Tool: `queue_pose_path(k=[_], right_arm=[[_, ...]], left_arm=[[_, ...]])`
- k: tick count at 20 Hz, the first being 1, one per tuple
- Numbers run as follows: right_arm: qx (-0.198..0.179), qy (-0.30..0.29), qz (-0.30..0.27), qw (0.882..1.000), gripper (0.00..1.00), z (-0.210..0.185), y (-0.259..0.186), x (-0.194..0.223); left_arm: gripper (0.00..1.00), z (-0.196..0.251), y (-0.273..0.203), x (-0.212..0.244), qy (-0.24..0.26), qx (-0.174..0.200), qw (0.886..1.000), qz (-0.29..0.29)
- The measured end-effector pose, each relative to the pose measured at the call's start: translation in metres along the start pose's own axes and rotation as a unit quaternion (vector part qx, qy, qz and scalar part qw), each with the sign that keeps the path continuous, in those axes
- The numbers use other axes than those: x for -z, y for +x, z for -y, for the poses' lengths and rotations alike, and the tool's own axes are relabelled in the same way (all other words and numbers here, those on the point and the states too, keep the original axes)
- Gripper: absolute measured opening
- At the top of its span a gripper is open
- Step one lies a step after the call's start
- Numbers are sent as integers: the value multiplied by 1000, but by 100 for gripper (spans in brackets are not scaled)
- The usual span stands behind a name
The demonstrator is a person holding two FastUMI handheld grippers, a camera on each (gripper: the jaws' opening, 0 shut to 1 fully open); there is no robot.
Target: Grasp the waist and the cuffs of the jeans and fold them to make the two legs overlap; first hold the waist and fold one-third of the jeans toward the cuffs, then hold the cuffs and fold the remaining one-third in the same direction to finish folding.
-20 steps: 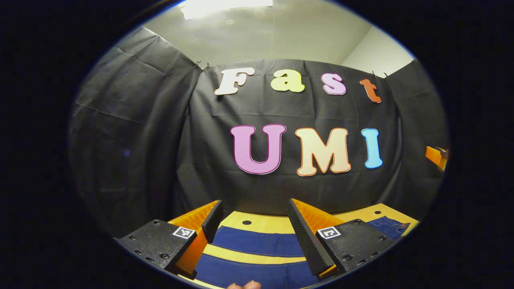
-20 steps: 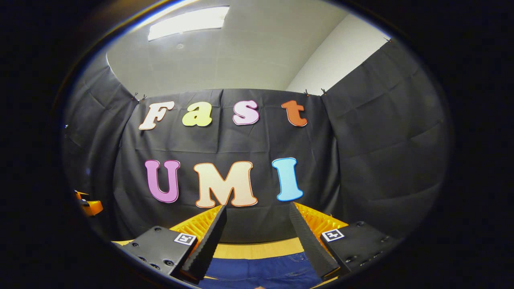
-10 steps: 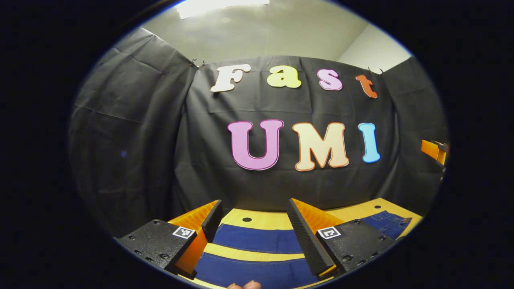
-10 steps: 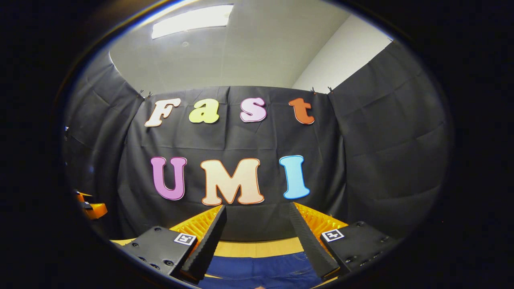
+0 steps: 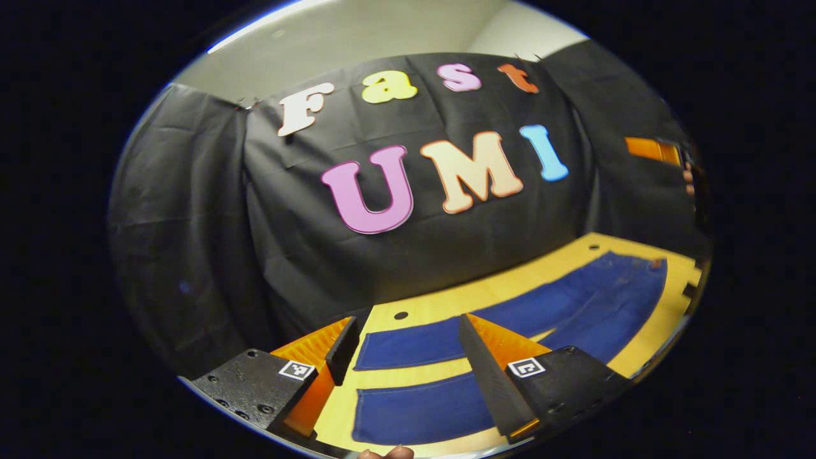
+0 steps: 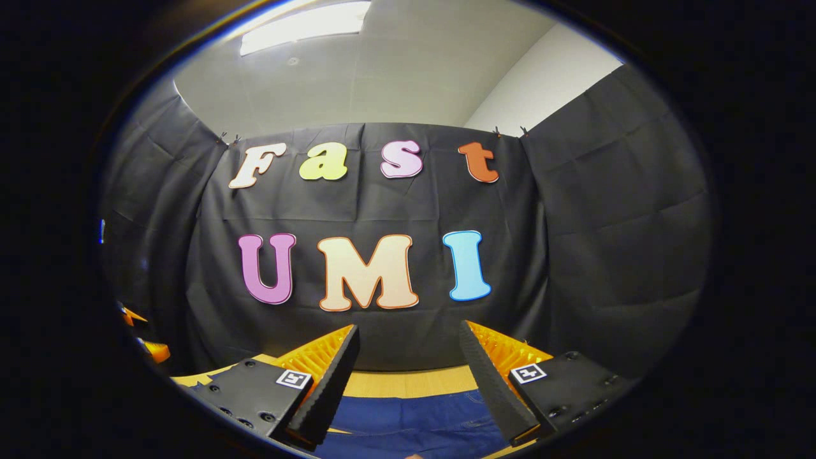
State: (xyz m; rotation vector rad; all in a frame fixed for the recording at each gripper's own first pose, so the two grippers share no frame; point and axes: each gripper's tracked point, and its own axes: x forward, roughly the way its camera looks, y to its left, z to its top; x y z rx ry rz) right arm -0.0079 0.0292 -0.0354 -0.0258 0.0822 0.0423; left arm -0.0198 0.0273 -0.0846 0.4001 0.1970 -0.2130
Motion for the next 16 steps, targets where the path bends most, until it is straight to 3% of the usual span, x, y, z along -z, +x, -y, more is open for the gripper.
queue_pose_path(k=[2,3,4,5,6,10,16], right_arm=[[2,-3,1,1000,94,-1,-3,3],[3,-6,0,1000,100,-2,-6,6],[1,-9,-3,1000,100,-4,-8,9],[1,-13,-8,1000,97,-6,-10,13],[2,-17,-12,1000,100,-6,-12,16],[7,-19,-25,999,97,-10,-23,25],[20,-28,-37,999,97,-7,-35,36]], left_arm=[[95,6,-5,21,43,19,999,-23],[100,11,-6,32,54,33,997,-35],[95,17,-8,45,63,47,996,-50],[95,23,-9,59,75,58,993,-64],[95,28,-12,76,91,72,990,-77],[96,44,-24,132,178,127,968,-127],[96,46,-32,196,235,163,939,-191]])
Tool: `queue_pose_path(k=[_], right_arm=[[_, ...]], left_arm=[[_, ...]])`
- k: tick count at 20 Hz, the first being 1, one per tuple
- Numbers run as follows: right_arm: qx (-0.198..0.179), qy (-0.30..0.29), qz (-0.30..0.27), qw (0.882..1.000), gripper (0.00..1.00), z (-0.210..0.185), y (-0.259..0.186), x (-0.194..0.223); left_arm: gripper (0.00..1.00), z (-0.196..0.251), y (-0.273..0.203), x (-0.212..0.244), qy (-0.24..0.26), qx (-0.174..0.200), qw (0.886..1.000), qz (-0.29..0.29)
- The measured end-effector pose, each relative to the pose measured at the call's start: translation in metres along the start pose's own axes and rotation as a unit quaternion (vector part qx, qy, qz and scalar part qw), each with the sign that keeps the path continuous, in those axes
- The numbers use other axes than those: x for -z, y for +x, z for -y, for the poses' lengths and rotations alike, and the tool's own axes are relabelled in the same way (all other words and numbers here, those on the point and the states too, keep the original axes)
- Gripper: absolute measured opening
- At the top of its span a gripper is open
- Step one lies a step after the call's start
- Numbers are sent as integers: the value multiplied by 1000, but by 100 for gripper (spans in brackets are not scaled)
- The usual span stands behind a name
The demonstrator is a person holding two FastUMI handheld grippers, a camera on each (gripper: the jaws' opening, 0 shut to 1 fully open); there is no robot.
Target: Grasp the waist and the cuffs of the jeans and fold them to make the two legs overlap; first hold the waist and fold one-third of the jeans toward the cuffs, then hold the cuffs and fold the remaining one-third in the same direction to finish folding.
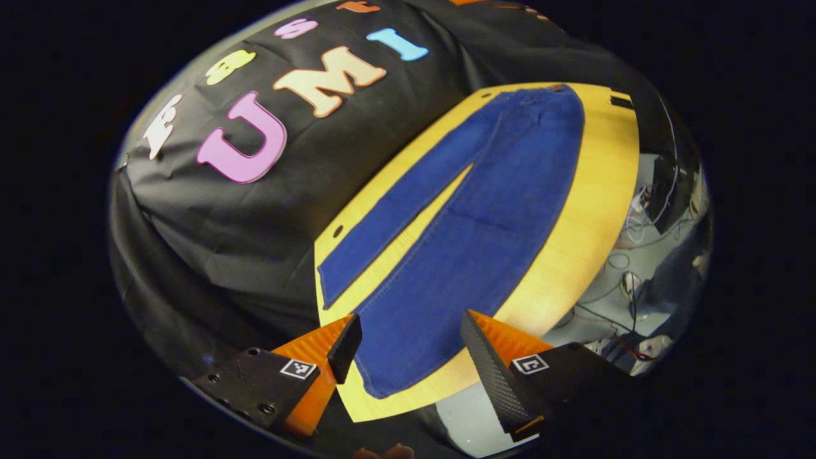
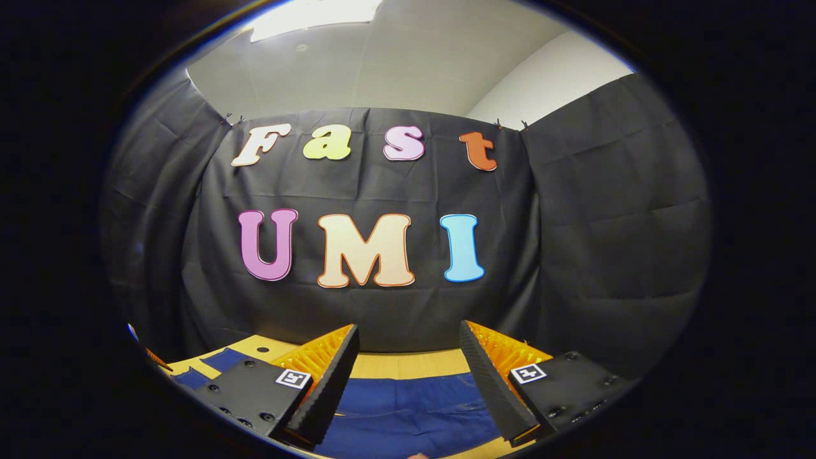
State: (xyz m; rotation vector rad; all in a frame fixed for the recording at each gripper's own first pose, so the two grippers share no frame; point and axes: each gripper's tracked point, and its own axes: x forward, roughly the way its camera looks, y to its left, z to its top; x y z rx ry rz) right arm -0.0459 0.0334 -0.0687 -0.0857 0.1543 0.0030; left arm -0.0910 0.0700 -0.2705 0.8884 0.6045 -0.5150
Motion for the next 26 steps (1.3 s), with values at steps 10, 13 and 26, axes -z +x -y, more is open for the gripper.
queue_pose_path(k=[10,13,26], right_arm=[[27,-24,-17,999,100,20,-11,9],[41,-32,-18,998,99,32,-13,8],[66,-69,-50,994,100,57,-22,33]], left_arm=[[96,33,41,51,106,70,989,-73],[93,36,51,42,117,89,987,-67],[43,37,93,31,160,157,973,-57]])
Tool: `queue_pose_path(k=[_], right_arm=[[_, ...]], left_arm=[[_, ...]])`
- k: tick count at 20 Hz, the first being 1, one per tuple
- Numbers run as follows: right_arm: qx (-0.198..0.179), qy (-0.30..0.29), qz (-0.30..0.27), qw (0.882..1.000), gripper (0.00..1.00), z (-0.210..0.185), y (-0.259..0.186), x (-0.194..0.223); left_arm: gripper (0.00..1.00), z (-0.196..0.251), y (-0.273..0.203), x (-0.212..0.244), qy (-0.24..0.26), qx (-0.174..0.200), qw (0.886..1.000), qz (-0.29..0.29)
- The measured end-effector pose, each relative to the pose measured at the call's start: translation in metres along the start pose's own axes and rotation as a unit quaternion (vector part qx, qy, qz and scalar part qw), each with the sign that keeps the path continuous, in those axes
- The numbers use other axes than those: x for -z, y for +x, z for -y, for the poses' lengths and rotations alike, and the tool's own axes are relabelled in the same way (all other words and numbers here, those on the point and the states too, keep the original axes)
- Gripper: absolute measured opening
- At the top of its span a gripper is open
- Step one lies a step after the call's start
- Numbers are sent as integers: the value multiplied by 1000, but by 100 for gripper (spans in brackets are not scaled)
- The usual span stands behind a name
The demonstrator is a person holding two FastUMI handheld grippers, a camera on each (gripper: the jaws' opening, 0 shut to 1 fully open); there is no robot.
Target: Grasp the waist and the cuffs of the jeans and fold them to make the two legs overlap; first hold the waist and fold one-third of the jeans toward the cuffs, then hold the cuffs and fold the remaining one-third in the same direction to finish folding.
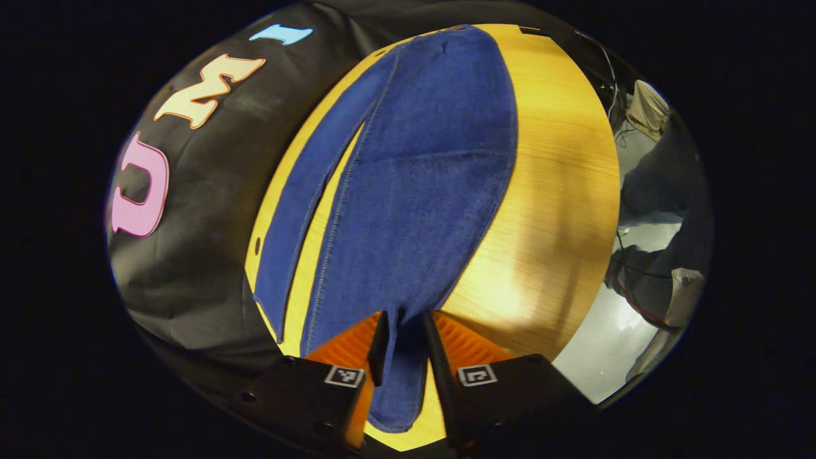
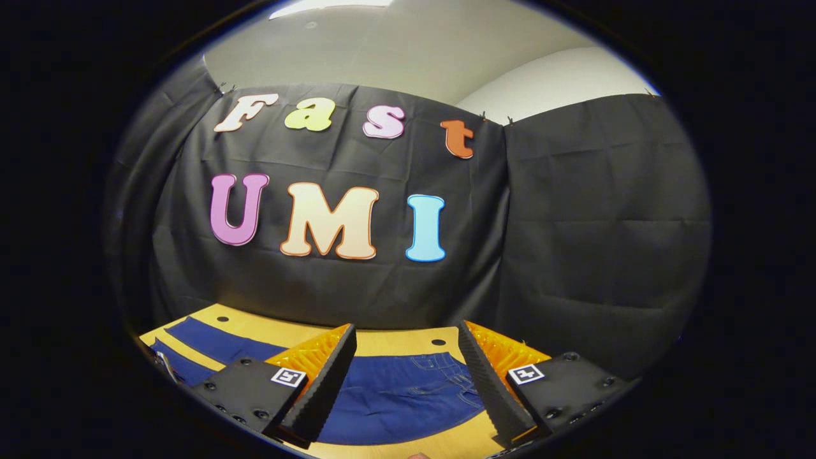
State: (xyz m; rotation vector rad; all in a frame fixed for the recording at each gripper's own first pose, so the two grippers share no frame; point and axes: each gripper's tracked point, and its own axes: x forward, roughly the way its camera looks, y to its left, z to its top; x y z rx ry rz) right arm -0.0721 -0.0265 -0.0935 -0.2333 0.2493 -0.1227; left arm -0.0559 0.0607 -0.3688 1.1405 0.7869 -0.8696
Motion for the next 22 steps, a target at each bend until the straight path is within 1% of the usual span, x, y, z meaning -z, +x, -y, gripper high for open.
queue_pose_path(k=[2,3,4,5,6,7,8,11,13,15,16,17,18,22], right_arm=[[-7,-21,-11,1000,99,5,1,10],[-13,-32,-18,999,99,8,2,15],[-21,-44,-23,999,99,11,5,20],[-32,-59,-30,997,100,12,6,28],[-43,-80,-36,995,99,16,10,36],[-53,-110,-44,992,99,23,14,47],[-63,-144,-51,986,100,31,18,58],[-102,-237,-86,962,99,54,27,103],[-123,-264,-104,951,100,66,34,131],[-137,-283,-132,940,99,82,40,163],[-145,-301,-144,932,99,89,42,179],[-155,-325,-154,920,99,94,41,195],[-167,-353,-160,906,99,97,41,208],[-225,-435,-163,857,100,99,47,250]], left_arm=[[19,9,-1,-1,-4,11,1000,-11],[14,8,6,-4,-6,4,1000,-18],[7,6,2,2,-6,-7,1000,-23],[4,6,3,2,-5,-16,1000,-24],[1,6,0,0,-1,-25,999,-24],[2,7,0,0,6,-31,999,-28],[0,6,0,1,8,-34,999,-32],[0,6,1,1,-7,-36,998,-47],[0,7,1,1,-16,-41,998,-52],[0,7,0,0,-9,-45,997,-55],[0,7,1,1,-5,-48,997,-59],[0,6,1,2,1,-49,997,-62],[0,7,0,1,5,-51,997,-63],[0,7,0,1,3,-63,995,-71]])
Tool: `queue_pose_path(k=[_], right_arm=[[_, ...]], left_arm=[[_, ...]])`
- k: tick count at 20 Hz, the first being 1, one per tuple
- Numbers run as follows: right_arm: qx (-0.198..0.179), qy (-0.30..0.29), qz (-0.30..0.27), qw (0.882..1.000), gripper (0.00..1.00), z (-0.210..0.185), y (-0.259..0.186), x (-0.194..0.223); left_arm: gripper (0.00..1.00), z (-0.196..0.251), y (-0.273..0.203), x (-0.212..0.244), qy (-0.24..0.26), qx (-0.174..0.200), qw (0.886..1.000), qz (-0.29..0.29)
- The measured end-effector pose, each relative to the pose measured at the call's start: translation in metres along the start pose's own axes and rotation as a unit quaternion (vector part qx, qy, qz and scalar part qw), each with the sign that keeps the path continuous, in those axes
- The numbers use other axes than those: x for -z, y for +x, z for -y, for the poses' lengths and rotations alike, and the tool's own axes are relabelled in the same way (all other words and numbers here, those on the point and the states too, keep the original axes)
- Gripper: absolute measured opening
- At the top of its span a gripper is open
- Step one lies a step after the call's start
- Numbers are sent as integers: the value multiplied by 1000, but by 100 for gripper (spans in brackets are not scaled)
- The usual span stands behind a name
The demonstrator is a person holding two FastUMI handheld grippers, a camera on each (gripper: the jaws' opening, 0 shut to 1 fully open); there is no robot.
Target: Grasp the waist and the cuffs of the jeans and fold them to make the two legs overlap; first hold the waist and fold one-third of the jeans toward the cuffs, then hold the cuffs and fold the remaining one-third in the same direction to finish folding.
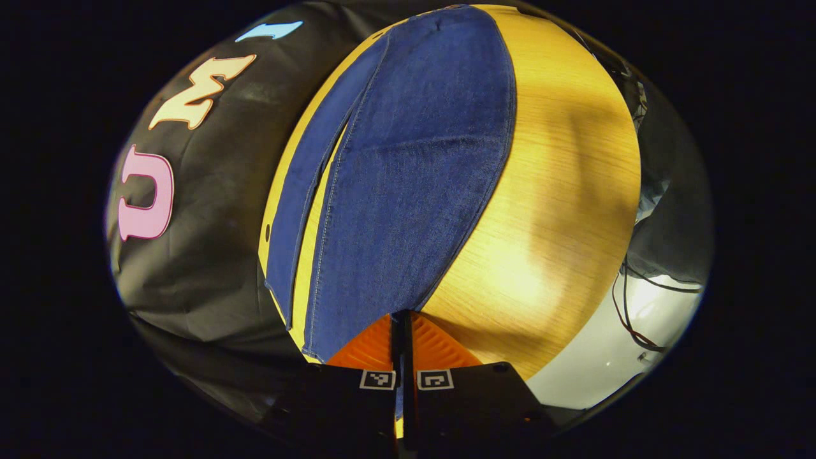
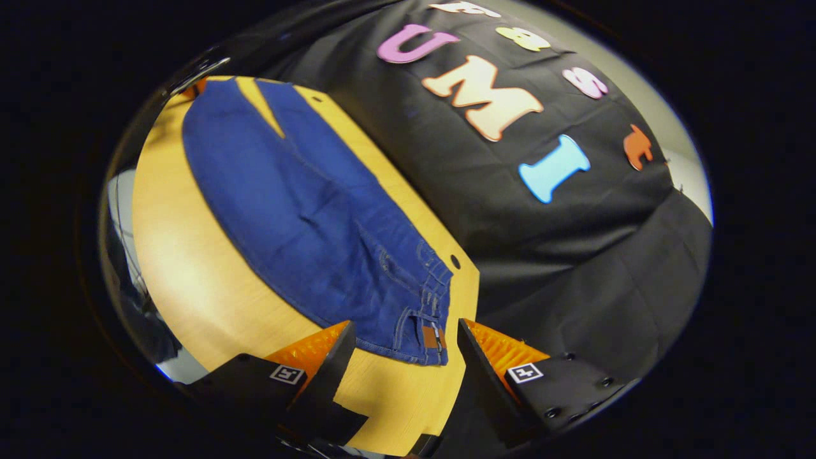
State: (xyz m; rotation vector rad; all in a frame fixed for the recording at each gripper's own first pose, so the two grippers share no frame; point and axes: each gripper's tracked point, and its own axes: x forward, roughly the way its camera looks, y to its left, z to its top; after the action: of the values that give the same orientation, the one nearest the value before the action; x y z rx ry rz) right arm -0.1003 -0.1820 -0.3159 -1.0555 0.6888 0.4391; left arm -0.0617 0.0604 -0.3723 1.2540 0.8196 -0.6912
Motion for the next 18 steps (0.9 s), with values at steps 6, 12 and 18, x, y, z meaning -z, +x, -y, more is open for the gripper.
queue_pose_path(k=[6,12,18], right_arm=[[-94,-96,-16,991,99,-51,30,28],[-97,-148,-9,984,89,-53,68,29],[-102,-170,-9,980,45,-63,96,25]], left_arm=[[0,0,1,-1,-3,-24,1000,-10],[0,3,2,2,-1,-21,1000,-21],[0,3,1,2,-5,-15,999,-29]])
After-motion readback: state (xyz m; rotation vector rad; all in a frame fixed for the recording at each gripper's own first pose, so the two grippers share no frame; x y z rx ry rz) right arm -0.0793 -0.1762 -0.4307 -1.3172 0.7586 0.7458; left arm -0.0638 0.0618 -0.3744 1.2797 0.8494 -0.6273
